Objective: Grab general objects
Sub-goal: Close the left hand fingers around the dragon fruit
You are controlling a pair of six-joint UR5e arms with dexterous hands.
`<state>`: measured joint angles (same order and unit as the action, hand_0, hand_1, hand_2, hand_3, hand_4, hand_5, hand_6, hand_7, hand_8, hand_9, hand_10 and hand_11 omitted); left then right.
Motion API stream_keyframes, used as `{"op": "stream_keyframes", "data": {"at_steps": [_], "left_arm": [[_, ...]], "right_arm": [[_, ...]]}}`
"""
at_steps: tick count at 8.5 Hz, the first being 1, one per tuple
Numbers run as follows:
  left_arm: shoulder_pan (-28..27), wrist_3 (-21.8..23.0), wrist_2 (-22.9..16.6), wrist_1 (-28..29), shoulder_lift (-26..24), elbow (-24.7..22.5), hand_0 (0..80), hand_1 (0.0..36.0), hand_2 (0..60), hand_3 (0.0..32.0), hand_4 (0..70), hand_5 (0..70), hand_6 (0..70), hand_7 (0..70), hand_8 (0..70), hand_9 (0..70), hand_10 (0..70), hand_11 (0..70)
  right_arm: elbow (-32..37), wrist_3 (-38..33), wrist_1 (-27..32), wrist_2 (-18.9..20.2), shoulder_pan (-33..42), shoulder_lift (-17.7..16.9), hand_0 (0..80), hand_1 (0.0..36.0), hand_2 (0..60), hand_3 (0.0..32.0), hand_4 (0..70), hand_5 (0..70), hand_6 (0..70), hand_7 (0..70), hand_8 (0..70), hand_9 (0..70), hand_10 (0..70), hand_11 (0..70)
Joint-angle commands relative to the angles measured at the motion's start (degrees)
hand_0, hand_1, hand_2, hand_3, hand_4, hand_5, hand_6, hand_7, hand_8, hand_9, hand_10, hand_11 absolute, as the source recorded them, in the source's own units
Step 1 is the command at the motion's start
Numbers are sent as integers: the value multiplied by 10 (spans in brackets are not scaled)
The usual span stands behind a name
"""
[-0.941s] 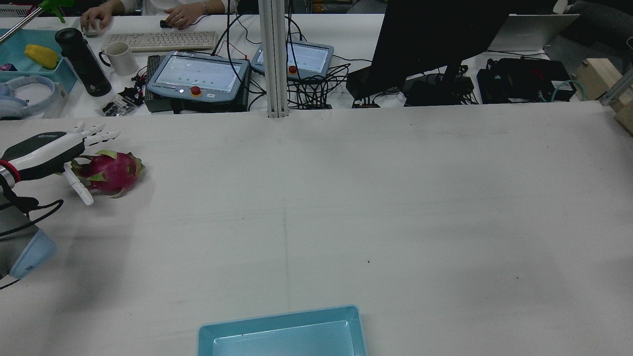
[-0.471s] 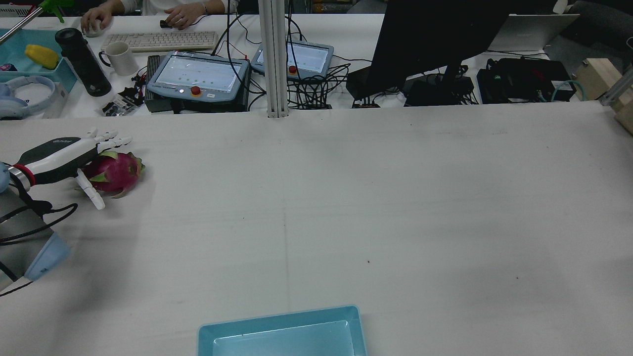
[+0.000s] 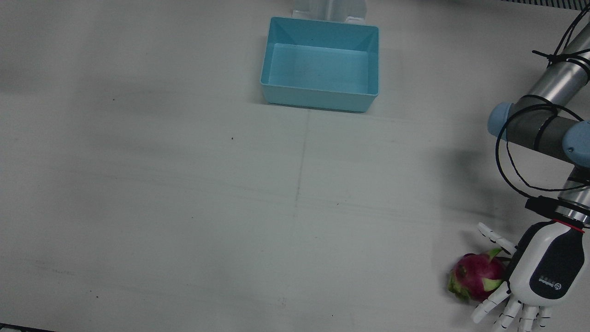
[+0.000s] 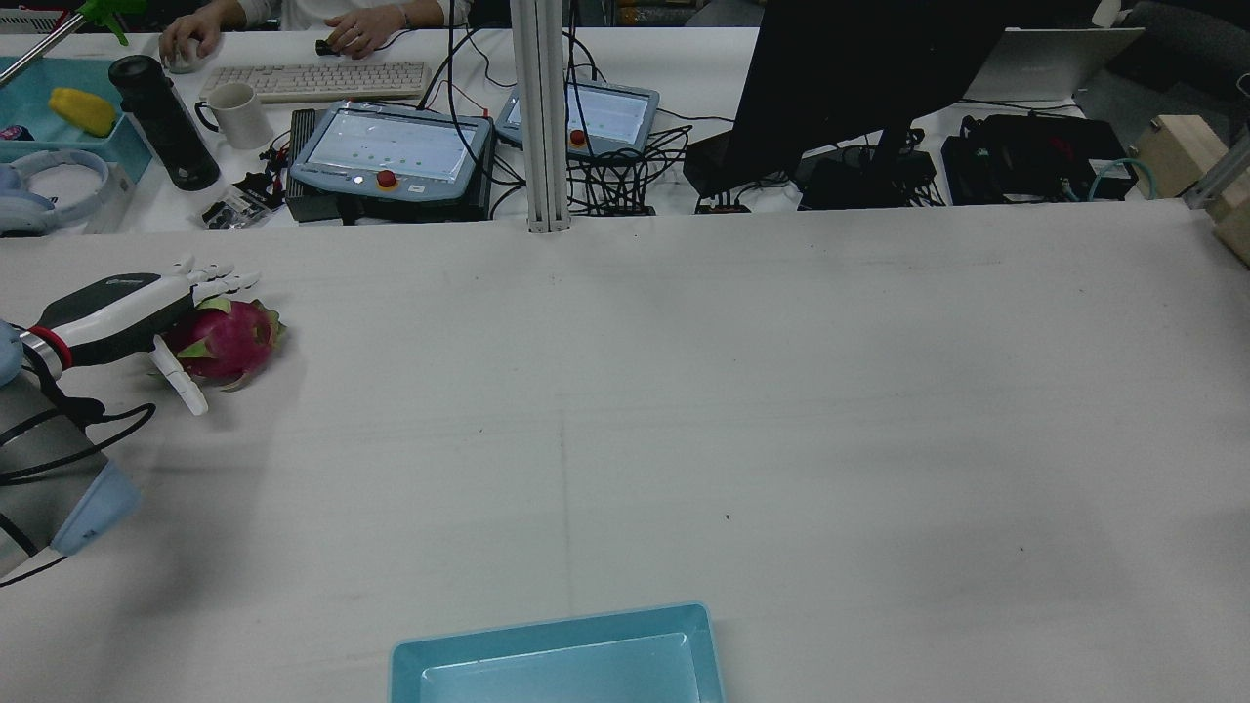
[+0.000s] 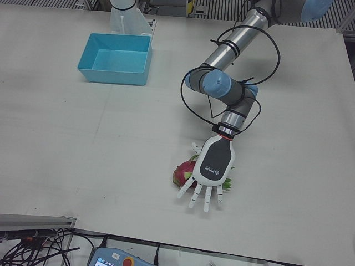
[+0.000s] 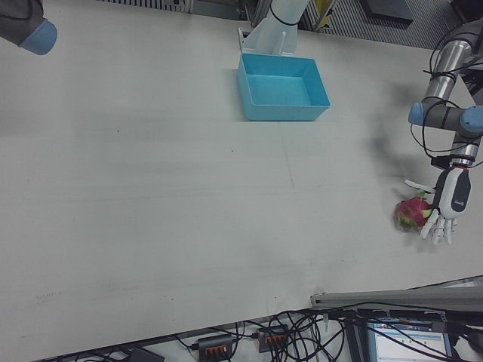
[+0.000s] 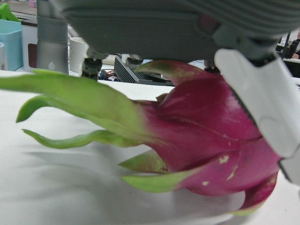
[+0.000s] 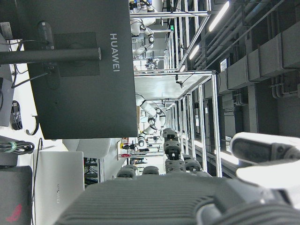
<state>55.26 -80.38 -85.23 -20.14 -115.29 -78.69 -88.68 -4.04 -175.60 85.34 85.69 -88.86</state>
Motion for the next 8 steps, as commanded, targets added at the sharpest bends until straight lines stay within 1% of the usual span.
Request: {"op": "stream_keyframes", "data": {"at_steps": [1, 2, 3, 4, 5, 6, 7, 8], "left_arm": [[-1, 1, 11, 4, -3, 8, 582, 232, 70, 194, 0, 75, 0, 117, 0, 9, 137, 227], [-1, 1, 11, 5, -4, 11, 571, 230, 110, 144, 0, 169, 27, 165, 14, 19, 218, 345], [-2, 1, 12, 5, -5, 13, 557, 215, 144, 44, 0, 307, 92, 238, 70, 65, 372, 547], [-2, 2, 11, 9, -8, 23, 542, 203, 224, 0, 8, 447, 219, 329, 190, 218, 576, 700], [-2, 2, 11, 8, -14, 30, 535, 182, 193, 0, 24, 552, 280, 357, 225, 248, 614, 700], [-2, 3, 10, 8, -15, 29, 539, 187, 148, 0, 19, 473, 202, 279, 134, 120, 404, 588], [-2, 3, 10, 10, -15, 30, 537, 193, 172, 0, 20, 562, 208, 298, 135, 130, 329, 488], [-2, 3, 14, 9, -15, 31, 499, 140, 242, 0, 69, 700, 458, 440, 300, 320, 556, 700]], "right_arm": [[0, 0, 0, 0, 0, 0, 0, 0, 0, 0, 0, 0, 0, 0, 0, 0, 0, 0], [0, 0, 0, 0, 0, 0, 0, 0, 0, 0, 0, 0, 0, 0, 0, 0, 0, 0], [0, 0, 0, 0, 0, 0, 0, 0, 0, 0, 0, 0, 0, 0, 0, 0, 0, 0], [0, 0, 0, 0, 0, 0, 0, 0, 0, 0, 0, 0, 0, 0, 0, 0, 0, 0], [0, 0, 0, 0, 0, 0, 0, 0, 0, 0, 0, 0, 0, 0, 0, 0, 0, 0], [0, 0, 0, 0, 0, 0, 0, 0, 0, 0, 0, 0, 0, 0, 0, 0, 0, 0], [0, 0, 0, 0, 0, 0, 0, 0, 0, 0, 0, 0, 0, 0, 0, 0, 0, 0], [0, 0, 0, 0, 0, 0, 0, 0, 0, 0, 0, 0, 0, 0, 0, 0, 0, 0]]}}
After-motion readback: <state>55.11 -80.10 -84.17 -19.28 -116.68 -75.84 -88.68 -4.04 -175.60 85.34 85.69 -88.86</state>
